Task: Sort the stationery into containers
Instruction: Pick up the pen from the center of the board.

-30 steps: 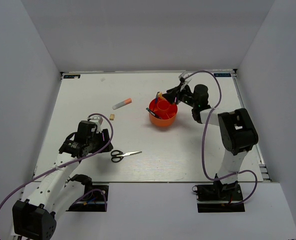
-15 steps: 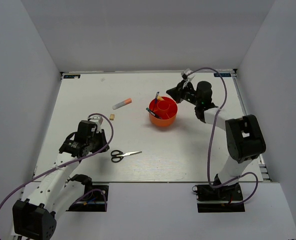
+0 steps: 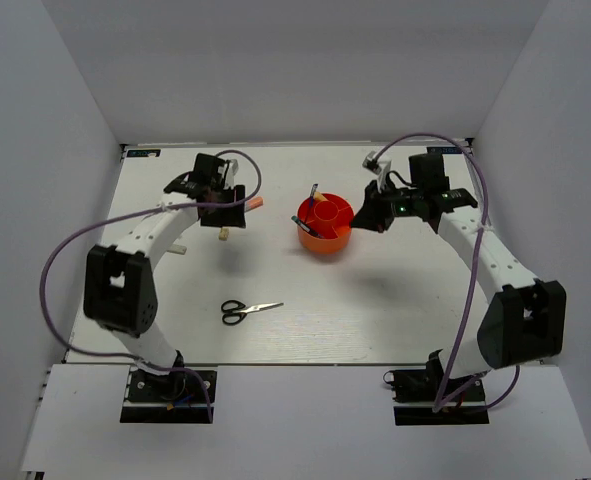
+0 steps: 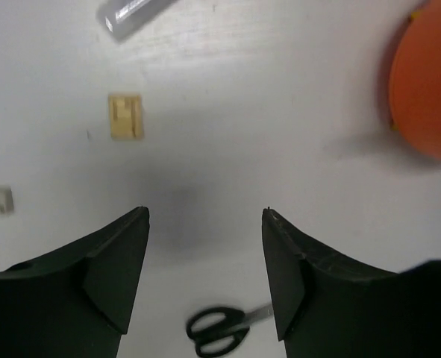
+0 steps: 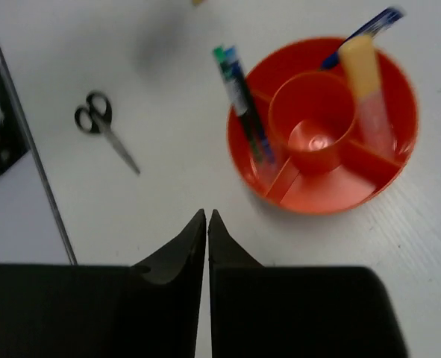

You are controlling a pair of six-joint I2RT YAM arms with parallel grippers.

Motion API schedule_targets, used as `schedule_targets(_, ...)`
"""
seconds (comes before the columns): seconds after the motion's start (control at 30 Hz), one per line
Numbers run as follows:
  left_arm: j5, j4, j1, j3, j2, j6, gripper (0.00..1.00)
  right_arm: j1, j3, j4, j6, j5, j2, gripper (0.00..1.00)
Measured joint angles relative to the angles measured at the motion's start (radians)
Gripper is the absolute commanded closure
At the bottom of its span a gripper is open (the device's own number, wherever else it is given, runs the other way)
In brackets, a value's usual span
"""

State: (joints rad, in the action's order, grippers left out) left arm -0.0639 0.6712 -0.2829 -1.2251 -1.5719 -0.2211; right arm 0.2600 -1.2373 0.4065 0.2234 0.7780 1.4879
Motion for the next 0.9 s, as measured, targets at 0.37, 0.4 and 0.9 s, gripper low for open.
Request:
schedule_targets(0.37, 0.039, 0.0, -0.036, -0.501, -0.563, 0.329, 0.3, -0.019, 0.293, 0.228, 0.206, 0.064, -0.399, 1.0)
schedule_targets(0.4, 0.047, -0.001, -0.043, -0.523, -0.587, 0.358, 0.3, -0.021, 0.308, 0.229, 0.211, 0.064, -0.409, 1.0)
schedule_targets(0.9, 0.063, -0.054, -0.037, -0.676, -0.76, 0.536, 0.38, -0.069, 0.319, 0.259, 0.279, 0.072, -0.335, 1.0)
